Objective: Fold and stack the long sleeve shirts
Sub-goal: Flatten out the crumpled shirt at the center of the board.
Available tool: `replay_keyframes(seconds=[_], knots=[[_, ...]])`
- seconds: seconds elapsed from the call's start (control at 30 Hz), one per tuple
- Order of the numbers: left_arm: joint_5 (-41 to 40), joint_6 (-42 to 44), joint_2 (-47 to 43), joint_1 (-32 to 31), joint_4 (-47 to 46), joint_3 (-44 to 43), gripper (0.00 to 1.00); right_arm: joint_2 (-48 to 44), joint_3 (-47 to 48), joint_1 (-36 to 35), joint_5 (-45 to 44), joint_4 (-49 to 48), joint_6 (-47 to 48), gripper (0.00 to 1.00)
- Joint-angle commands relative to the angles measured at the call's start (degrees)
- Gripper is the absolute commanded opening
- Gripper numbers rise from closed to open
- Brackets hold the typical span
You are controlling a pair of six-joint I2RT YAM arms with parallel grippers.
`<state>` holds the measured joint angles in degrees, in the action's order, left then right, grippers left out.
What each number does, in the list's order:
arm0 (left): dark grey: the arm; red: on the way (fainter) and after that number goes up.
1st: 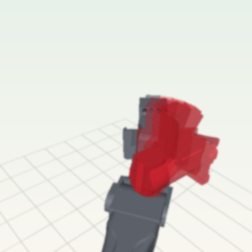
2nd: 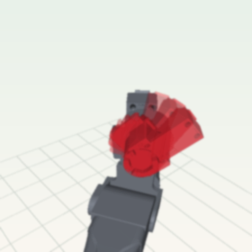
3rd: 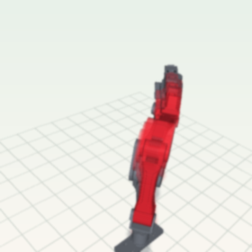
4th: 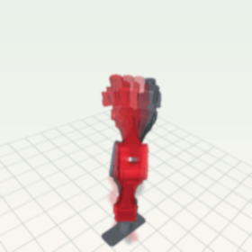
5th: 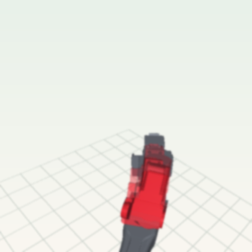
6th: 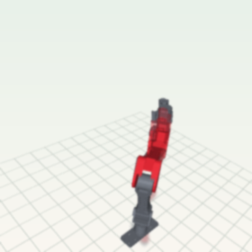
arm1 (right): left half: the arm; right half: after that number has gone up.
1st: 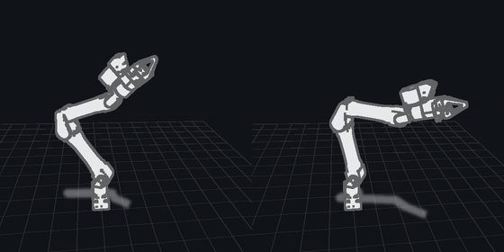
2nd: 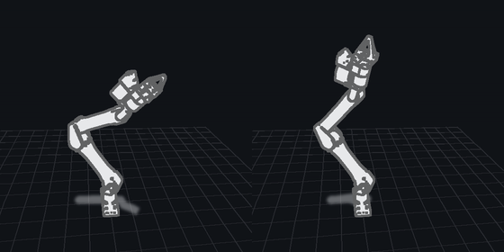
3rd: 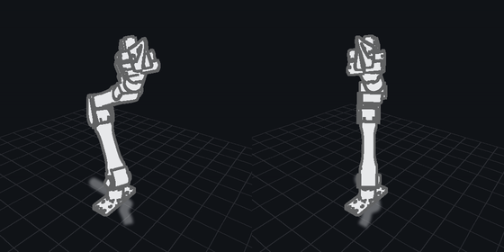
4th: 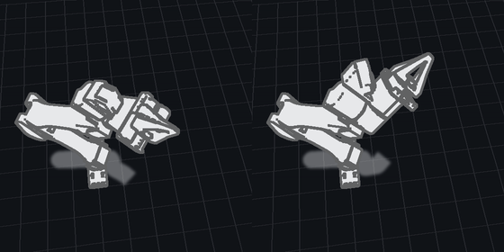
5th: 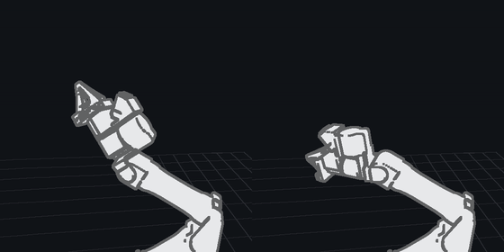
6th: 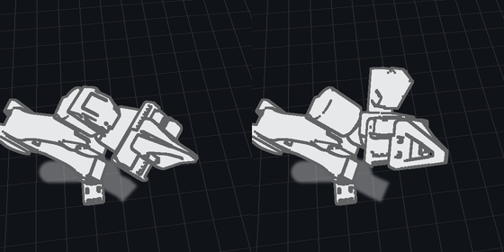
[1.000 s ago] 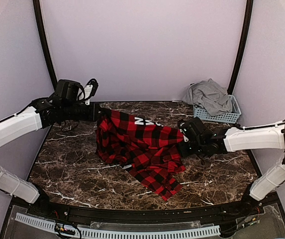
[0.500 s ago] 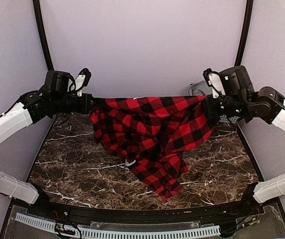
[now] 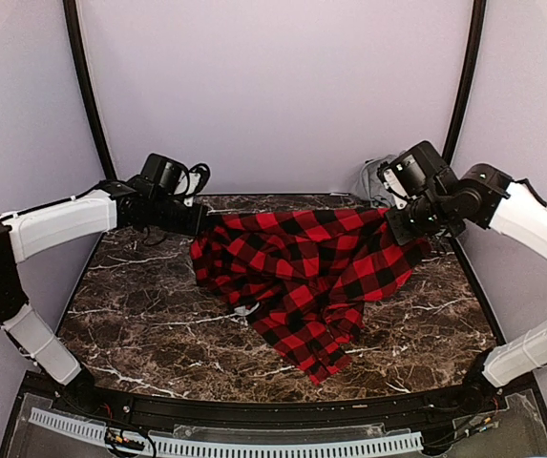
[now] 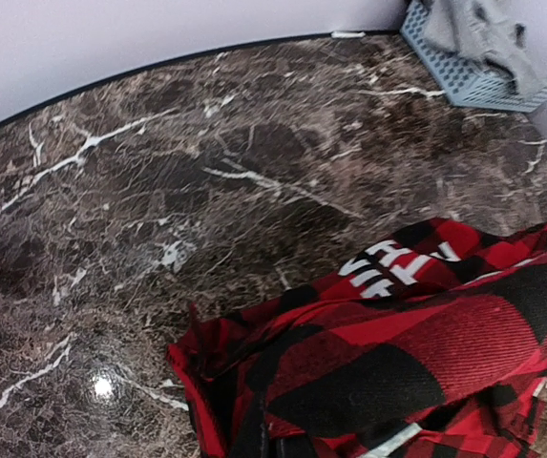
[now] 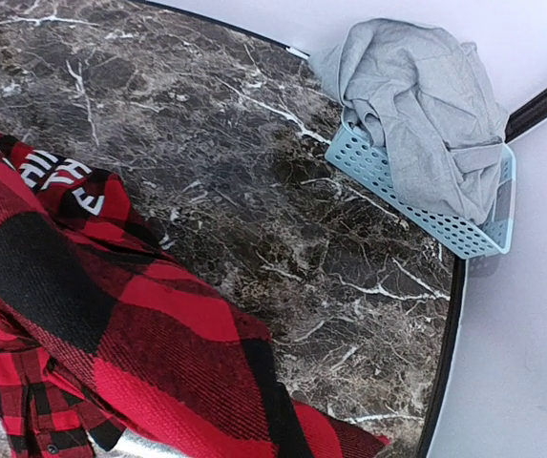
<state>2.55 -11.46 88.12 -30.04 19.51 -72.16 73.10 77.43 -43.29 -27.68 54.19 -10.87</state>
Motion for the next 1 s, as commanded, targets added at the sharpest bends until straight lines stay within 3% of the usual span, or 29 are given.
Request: replay_keyframes(seconds=[0.0, 0.23, 0.4, 0.57, 0.8, 0.97], knots=[[-8.9, -2.1, 5.5, 1.3, -2.8, -0.9, 0.00, 4.3, -1.4, 2.4, -2.5, -4.1, 2.3, 0.00], [-6.8, -2.8, 10.0, 2.4, -7.6, -0.4, 0.06, 11.4, -6.0, 3.3, 4.8, -11.9, 5.1, 0.00], [-5.9, -3.0, 9.9, 2.5, -9.8, 0.3, 0.30, 16.8, -6.2, 4.6, 6.7, -15.2, 5.6, 0.00], [-6.5, -3.2, 2.3, 2.5, -18.4, 6.7, 0.63, 21.0, -4.7, 6.9, 8.9, -17.4, 6.2, 0.00], [1.0, -7.7, -3.7, 2.3, -20.2, 13.5, 0.84, 23.1, -3.8, 7.3, 10.4, -18.6, 6.8, 0.00], [5.7, -10.5, -8.2, 1.3, -24.8, 20.1, 0.87, 23.7, -4.3, 7.4, 11.0, -19.1, 7.0, 0.00]])
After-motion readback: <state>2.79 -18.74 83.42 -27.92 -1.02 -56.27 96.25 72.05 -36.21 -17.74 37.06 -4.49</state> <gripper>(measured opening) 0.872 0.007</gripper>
